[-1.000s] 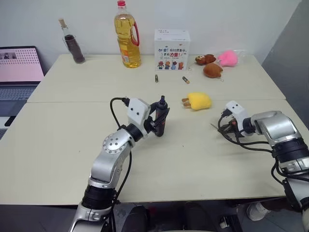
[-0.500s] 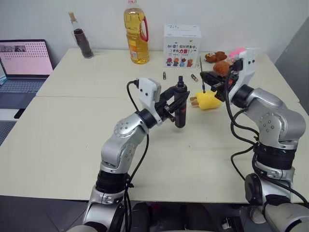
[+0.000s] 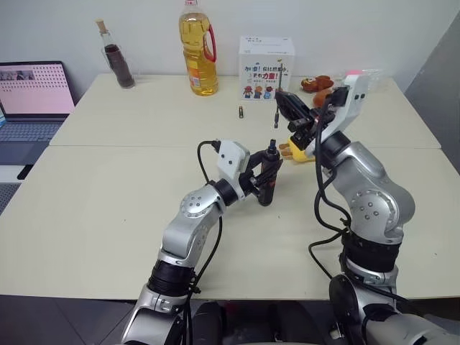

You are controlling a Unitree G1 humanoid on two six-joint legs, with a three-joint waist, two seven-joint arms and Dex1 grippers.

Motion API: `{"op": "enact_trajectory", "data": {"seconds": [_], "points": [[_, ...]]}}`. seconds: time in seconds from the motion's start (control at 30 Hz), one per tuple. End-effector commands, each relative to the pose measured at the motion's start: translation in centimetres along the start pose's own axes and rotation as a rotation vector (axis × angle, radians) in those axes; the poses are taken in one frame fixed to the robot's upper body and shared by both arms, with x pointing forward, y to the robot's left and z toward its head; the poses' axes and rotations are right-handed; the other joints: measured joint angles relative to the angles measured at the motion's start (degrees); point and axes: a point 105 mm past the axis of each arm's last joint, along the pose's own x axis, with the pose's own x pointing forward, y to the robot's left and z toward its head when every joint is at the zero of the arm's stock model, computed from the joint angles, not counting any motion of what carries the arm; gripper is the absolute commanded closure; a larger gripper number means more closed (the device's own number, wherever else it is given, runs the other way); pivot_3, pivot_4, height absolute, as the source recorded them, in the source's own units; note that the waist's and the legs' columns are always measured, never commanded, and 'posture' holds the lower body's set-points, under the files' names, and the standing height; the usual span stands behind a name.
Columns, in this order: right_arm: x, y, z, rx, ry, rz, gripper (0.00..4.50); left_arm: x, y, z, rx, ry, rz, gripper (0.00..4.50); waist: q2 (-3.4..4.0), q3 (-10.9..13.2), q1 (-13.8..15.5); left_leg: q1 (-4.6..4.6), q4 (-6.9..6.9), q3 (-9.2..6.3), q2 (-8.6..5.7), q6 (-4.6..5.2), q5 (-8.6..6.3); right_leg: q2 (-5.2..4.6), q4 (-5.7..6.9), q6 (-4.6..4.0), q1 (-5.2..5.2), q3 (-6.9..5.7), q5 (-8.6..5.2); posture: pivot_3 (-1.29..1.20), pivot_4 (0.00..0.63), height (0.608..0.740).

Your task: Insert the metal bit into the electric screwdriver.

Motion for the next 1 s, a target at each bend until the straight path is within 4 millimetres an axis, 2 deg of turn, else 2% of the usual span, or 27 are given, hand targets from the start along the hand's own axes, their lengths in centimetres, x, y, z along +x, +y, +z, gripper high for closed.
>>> {"op": "enact_trajectory", "data": {"seconds": [0.03, 0.6, 1.0], "points": [[-0.4, 0.9, 1.3, -0.027, -0.066, 0.018, 4.49, -0.1, 0.1, -0.1, 0.007, 0.012, 0.015, 2.87, 0.0, 0.0, 0.0, 0.0, 0.0, -0.01, 0.01, 0.0, 0.0, 0.0, 0.0, 0.0, 0.0, -0.01, 0.0, 0.0, 0.15, 0.74], [-0.5, 1.5, 1.6, -0.07, -0.08, -0.024, 4.49, 0.6, 1.9, -1.2, 0.013, 0.08, 0.126, 2.87, 0.02, 0.0, -1.0, 0.03, -0.01, -0.01, 0.01, 0.03, 0.01, 0.02, 0.04, 0.0, 0.01, -0.01, 0.0, 0.0, 0.15, 0.74], [-0.1, 0.6, 0.9, -0.102, -0.064, -0.104, 4.49, 0.9, 1.5, -1.1, 0.011, 0.067, 0.135, 2.87, 0.03, -0.1, -1.1, 0.06, -0.01, 0.0, 0.01, 0.03, 0.02, 0.03, 0.08, -0.01, 0.01, 0.01, 0.0, 0.0, 0.15, 0.74]]}}
